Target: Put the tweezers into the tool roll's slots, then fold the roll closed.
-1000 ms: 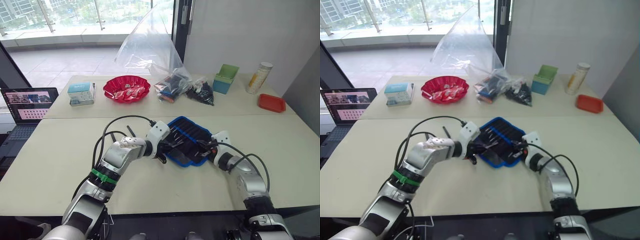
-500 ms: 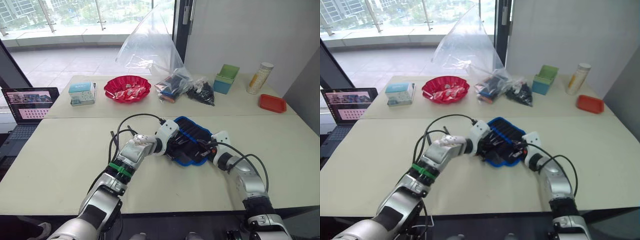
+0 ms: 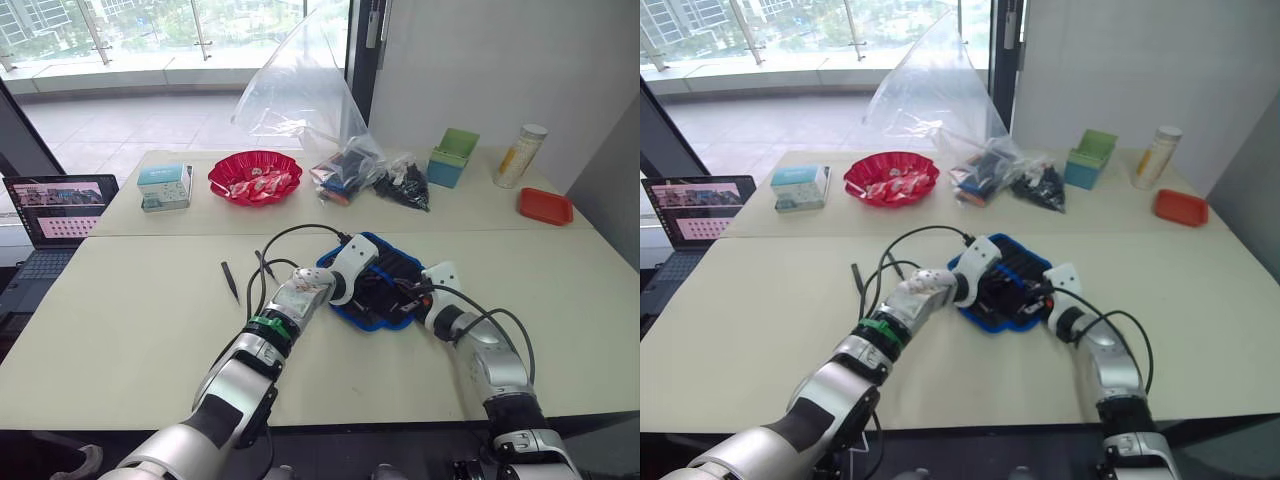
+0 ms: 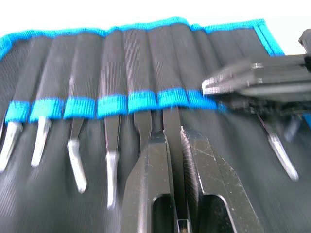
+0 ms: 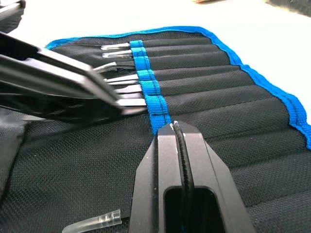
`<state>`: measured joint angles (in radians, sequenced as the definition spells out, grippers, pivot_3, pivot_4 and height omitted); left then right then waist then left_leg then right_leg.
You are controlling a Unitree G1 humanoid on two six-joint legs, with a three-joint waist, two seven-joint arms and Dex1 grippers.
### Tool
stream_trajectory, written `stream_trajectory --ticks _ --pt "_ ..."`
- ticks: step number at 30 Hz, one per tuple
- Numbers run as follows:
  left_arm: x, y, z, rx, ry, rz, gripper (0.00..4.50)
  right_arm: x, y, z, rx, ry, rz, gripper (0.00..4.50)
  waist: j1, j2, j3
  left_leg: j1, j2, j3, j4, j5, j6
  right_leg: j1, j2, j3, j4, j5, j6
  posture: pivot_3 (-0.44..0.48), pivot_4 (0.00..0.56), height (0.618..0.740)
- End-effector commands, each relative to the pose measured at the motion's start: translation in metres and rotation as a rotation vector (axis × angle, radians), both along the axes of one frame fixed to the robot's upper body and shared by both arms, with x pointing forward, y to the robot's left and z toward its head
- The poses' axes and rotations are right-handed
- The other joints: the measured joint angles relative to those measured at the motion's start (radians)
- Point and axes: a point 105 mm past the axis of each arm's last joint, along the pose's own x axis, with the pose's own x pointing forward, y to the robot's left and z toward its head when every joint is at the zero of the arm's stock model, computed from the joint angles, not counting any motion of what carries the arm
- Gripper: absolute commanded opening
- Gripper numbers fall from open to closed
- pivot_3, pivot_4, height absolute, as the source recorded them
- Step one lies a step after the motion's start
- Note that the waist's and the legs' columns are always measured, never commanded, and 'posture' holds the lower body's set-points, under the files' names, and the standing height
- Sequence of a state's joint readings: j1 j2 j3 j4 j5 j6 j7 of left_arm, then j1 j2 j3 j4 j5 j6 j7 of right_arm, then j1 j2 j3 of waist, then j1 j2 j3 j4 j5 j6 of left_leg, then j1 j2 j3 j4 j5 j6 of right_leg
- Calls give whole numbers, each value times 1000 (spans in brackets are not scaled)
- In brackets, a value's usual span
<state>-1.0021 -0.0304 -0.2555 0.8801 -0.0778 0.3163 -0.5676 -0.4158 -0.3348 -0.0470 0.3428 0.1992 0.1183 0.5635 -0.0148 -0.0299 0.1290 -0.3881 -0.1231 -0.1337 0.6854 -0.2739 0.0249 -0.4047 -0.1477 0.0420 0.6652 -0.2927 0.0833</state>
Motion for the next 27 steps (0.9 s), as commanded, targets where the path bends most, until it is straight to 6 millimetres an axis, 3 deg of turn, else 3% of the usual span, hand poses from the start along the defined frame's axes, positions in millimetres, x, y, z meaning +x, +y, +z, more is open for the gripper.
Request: stream_trajectory --ticks 1,7,11,15,16,21,24,27 --pt "-2 -14 10 -35 -33 -65 20 -1 4 -1 -7 2 4 0 -1 0 0 0 0 0 0 0 0 0 0 0 0 0 0 0 150 740" --pt "-4 -24 2 -1 -29 -86 20 -1 4 0 -3 0 2 0 2 0 0 -1 -1 0 1 0 0 0 0 0 0 0 0 0 150 740" --pt "1 -30 10 -4 -83 -51 20 -5 7 -5 -2 14 18 0 3 0 0 -1 -1 0 1 0 1 0 0 0 0 0 0 0 150 740" --pt "8 -20 19 -55 -70 -16 20 -4 4 -3 -5 13 14 0 1 0 0 -1 -1 0 1 0 1 -1 0 0 1 0 1 0 150 740" --pt "9 -15 20 -59 -72 -15 843 -3 3 -2 -7 12 12 0 0 0 0 -1 -1 0 1 0 1 -1 0 0 1 0 1 0 150 740" --pt "8 10 26 -104 -80 -20 2419 0 -2 6 42 -6 -15 0 -7 0 0 -1 0 0 1 0 1 -1 0 0 5 0 0 0 150 740" --pt "9 49 51 -290 -88 30 3453 -1 0 11 42 -15 1 0 -20 0 0 -2 1 0 1 0 1 -3 0 1 9 0 0 0 150 740" --pt "1 93 74 -361 -159 59 4435 -1 -3 17 52 -31 5 0 -31 0 0 -3 1 0 1 0 1 -5 0 1 10 0 0 0 150 740"
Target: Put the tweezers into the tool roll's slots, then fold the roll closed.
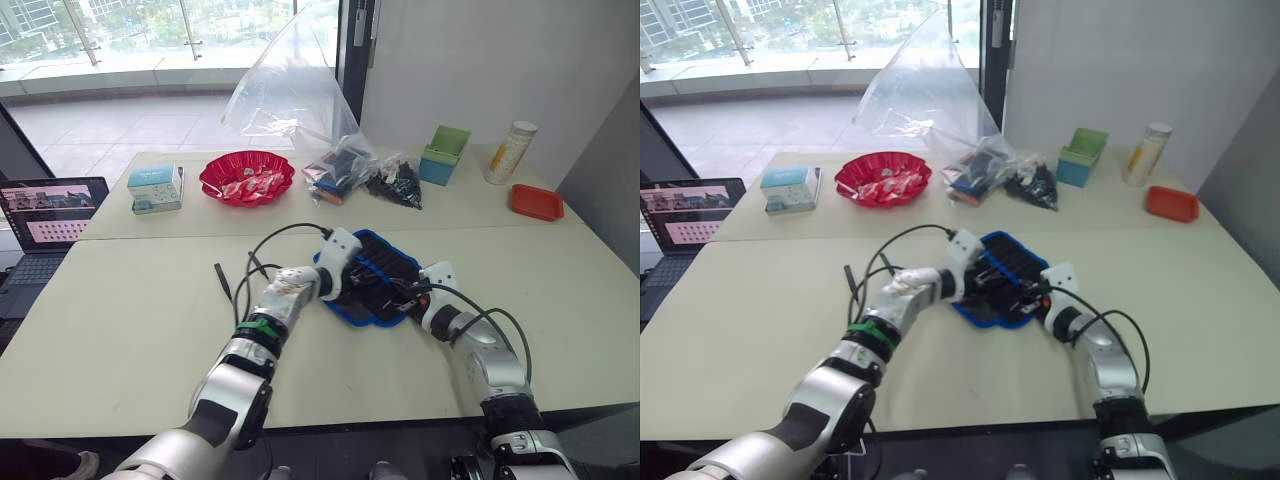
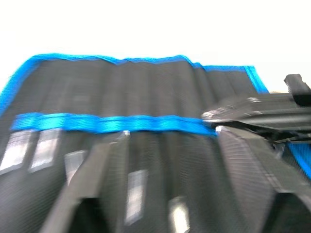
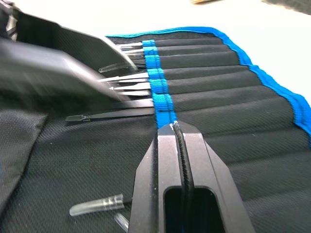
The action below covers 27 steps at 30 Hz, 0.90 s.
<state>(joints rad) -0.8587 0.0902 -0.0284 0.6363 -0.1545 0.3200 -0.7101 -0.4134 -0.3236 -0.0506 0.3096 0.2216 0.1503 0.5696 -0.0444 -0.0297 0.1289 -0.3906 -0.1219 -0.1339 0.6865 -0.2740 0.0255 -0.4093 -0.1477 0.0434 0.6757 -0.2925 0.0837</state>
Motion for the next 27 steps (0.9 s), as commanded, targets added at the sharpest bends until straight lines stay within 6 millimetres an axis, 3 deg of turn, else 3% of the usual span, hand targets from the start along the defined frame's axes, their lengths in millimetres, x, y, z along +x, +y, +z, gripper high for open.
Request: stream_trajectory --ticks 1,3,5,9,14,21,23,27 --pt "-13 43 47 -80 -149 18 4435 0 -10 16 21 -42 -10 0 -1 0 0 0 0 0 0 0 0 0 0 0 0 0 0 0 150 740" --pt "-28 74 48 -76 -165 65 4435 0 -13 22 18 -54 1 0 -6 0 0 -1 0 0 0 0 0 -1 0 1 0 0 0 0 150 740" --pt "-39 90 44 -70 -152 101 4435 -1 -14 25 17 -55 8 0 -2 1 0 0 0 0 -1 0 0 -1 0 0 0 0 0 0 150 740" --pt "-69 153 10 -18 -110 274 4435 -2 -12 19 14 -14 51 0 -2 1 0 1 -1 0 -1 0 0 0 0 -1 -3 0 0 0 150 740" --pt "-104 209 -14 1 -138 453 4435 -2 -10 4 10 28 68 0 5 1 0 1 1 0 -1 0 -1 -1 0 -2 -6 0 0 0 150 740" --pt "-160 252 -34 30 -141 611 4435 -2 -16 -12 -44 72 91 0 11 2 0 8 1 0 -3 0 0 5 0 -1 -11 0 0 0 150 740" --pt "-185 259 -42 52 -148 665 4435 -1 -15 -16 -54 85 103 0 8 2 0 8 1 1 -3 -1 1 5 0 -1 -12 0 0 0 150 740" --pt "-216 265 -50 19 -140 763 4435 0 -15 -16 -69 88 119 0 13 2 0 11 2 3 -7 -1 1 7 0 0 -13 0 -1 0 150 740"
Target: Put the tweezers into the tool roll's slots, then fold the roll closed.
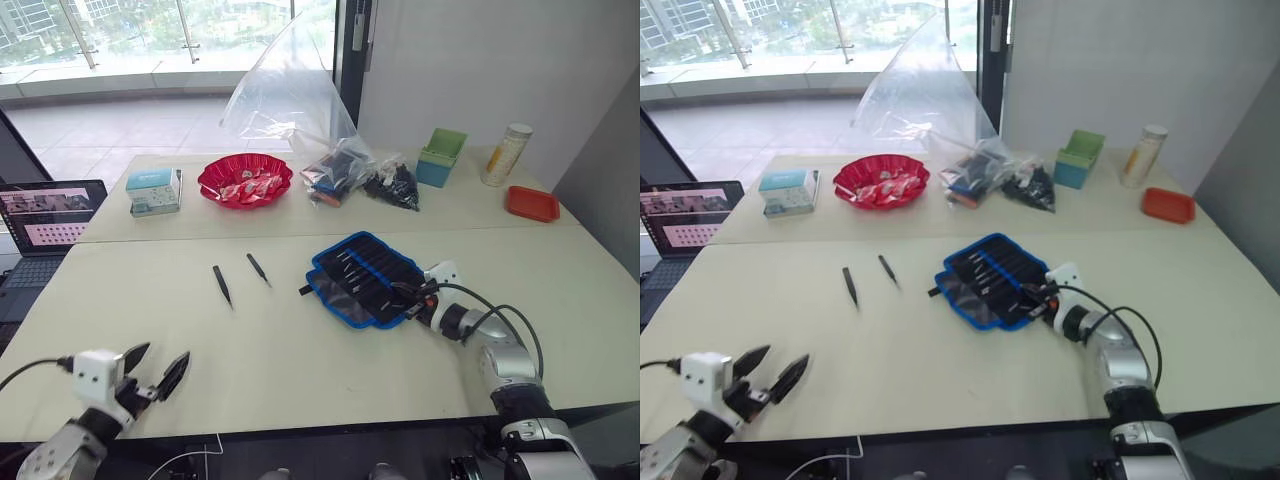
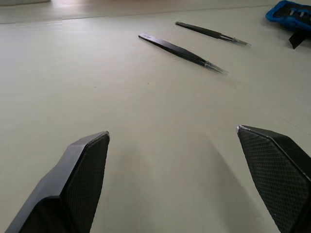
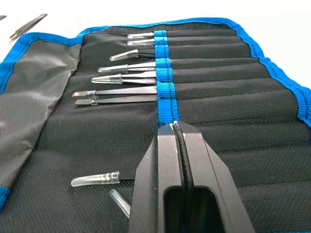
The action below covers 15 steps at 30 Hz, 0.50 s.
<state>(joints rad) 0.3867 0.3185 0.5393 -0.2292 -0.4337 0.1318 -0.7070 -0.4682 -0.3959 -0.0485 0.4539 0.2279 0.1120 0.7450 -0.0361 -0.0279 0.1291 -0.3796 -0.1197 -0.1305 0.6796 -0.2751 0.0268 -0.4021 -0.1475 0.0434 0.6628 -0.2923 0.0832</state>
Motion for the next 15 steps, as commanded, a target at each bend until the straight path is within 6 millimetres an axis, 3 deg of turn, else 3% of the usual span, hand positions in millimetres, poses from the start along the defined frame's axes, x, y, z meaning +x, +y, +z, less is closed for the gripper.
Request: stream_trajectory --ticks 1,5,15 --pt "-17 7 13 27 -77 73 4435 -1 -3 -8 -28 32 1 0 8 0 0 1 0 0 0 0 1 0 0 0 0 0 0 0 150 740" --pt "-29 9 8 51 -87 149 4435 0 -3 -9 -15 44 6 0 22 0 0 4 1 2 -1 -6 9 1 0 0 -4 1 -1 0 150 740" --pt "-28 -1 9 25 -102 170 4435 -1 1 -12 -10 58 22 0 23 0 0 9 1 2 -2 -7 10 12 0 -1 -6 1 -1 0 150 740"
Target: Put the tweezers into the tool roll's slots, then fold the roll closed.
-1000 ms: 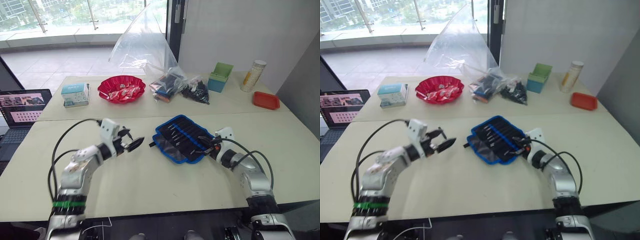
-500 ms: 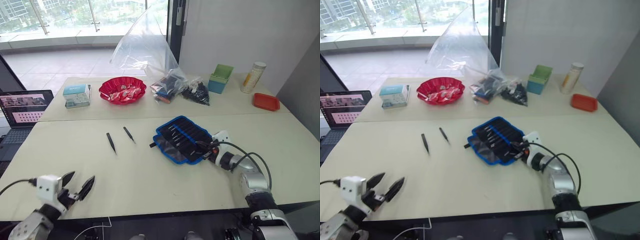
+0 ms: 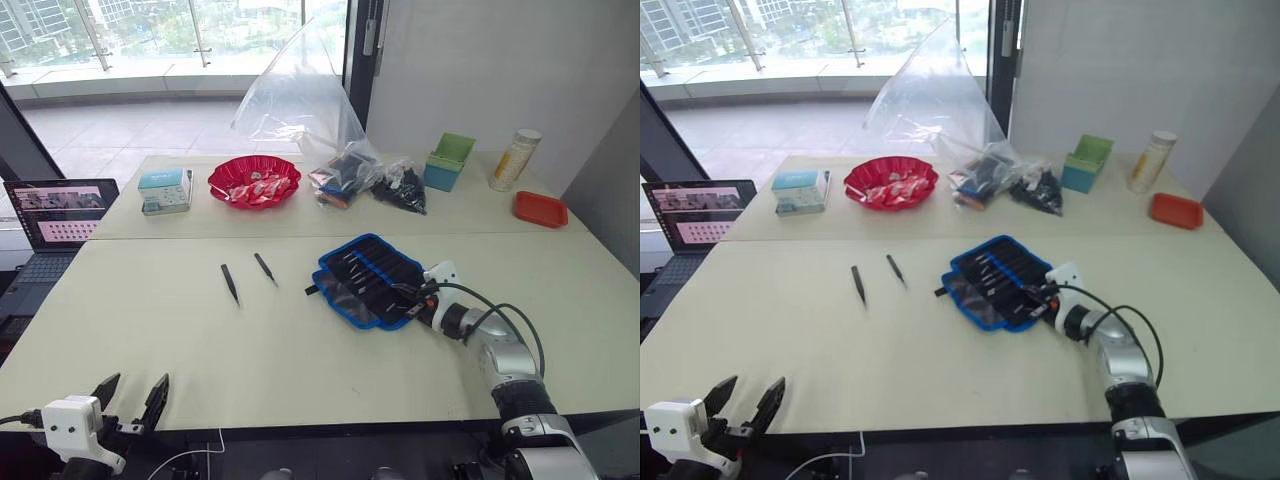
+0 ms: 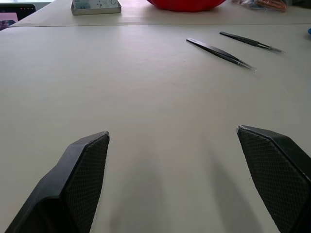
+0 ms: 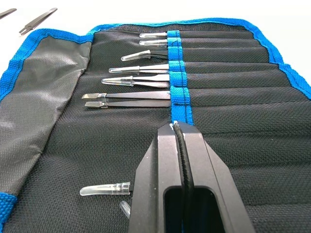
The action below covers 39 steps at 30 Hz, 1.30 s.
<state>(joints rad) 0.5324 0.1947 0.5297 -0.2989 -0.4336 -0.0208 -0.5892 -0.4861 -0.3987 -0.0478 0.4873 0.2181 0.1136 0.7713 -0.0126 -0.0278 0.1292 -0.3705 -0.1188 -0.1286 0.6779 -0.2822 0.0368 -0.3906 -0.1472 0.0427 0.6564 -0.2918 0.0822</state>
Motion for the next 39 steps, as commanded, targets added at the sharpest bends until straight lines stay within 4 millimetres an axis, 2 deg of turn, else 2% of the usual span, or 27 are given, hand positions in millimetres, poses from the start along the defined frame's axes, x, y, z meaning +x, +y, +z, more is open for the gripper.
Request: stream_trajectory --ticks 1,4,11,13,20,24,26,30,32,33,34,35,39 --pt "6 -2 15 22 -50 -1 4435 -2 2 -9 -3 39 5 0 0 0 0 0 0 0 0 0 0 0 0 0 -1 0 0 0 150 740" --pt "16 -8 20 11 -71 -21 4435 -2 3 -9 -2 38 5 0 1 0 0 0 0 0 0 0 0 1 0 0 -1 0 0 0 150 740" --pt "75 -38 36 -64 -102 28 4435 -5 1 -7 0 21 -13 0 7 0 0 1 0 0 0 0 -1 1 0 -1 -1 0 0 0 150 740" --pt "93 -43 38 12 -85 69 4435 -7 0 -7 5 20 -20 0 4 0 0 1 0 0 0 4 -6 2 0 0 -1 0 0 0 150 740" --pt "138 -70 43 -66 -55 117 4435 -10 0 -6 16 15 -39 0 5 -1 0 0 0 0 0 4 -7 1 0 -1 -1 0 0 0 150 740" --pt "156 -84 33 -146 54 156 4435 -11 1 -5 18 11 -43 0 6 -1 0 0 0 0 0 4 -7 1 0 -1 -1 0 0 0 150 740" --pt "161 -89 23 -124 133 160 4435 -11 1 -4 18 10 -45 0 6 -1 0 0 0 0 0 4 -7 1 0 -1 -1 0 0 0 150 740" --pt "170 -89 20 -97 191 206 4435 -11 1 -4 24 8 -54 0 5 -1 0 0 0 0 0 4 -7 1 0 -1 0 0 0 0 150 740" --pt "174 -96 14 -26 248 188 4435 -11 1 -4 22 7 -54 0 5 -1 0 0 0 0 0 4 -7 1 0 -1 0 0 0 0 150 740" --pt "175 -100 5 27 315 176 4435 -11 1 -4 22 6 -54 0 6 -1 0 0 0 0 0 4 -7 1 0 -1 0 0 0 0 150 740" --pt "175 -99 -3 -1 380 207 4435 -11 2 -3 22 3 -55 0 7 -1 0 0 0 0 0 4 -8 1 0 -1 0 0 0 0 150 740" --pt "176 -101 -3 -15 390 204 3892 -11 2 -3 22 1 -55 0 10 0 0 0 0 0 0 4 -8 1 0 -1 0 0 0 0 150 740" --pt "177 -102 -3 -30 415 217 2614 -11 3 -1 26 -3 -54 0 11 0 -1 1 0 0 0 5 -8 1 0 -1 1 0 0 0 150 740"
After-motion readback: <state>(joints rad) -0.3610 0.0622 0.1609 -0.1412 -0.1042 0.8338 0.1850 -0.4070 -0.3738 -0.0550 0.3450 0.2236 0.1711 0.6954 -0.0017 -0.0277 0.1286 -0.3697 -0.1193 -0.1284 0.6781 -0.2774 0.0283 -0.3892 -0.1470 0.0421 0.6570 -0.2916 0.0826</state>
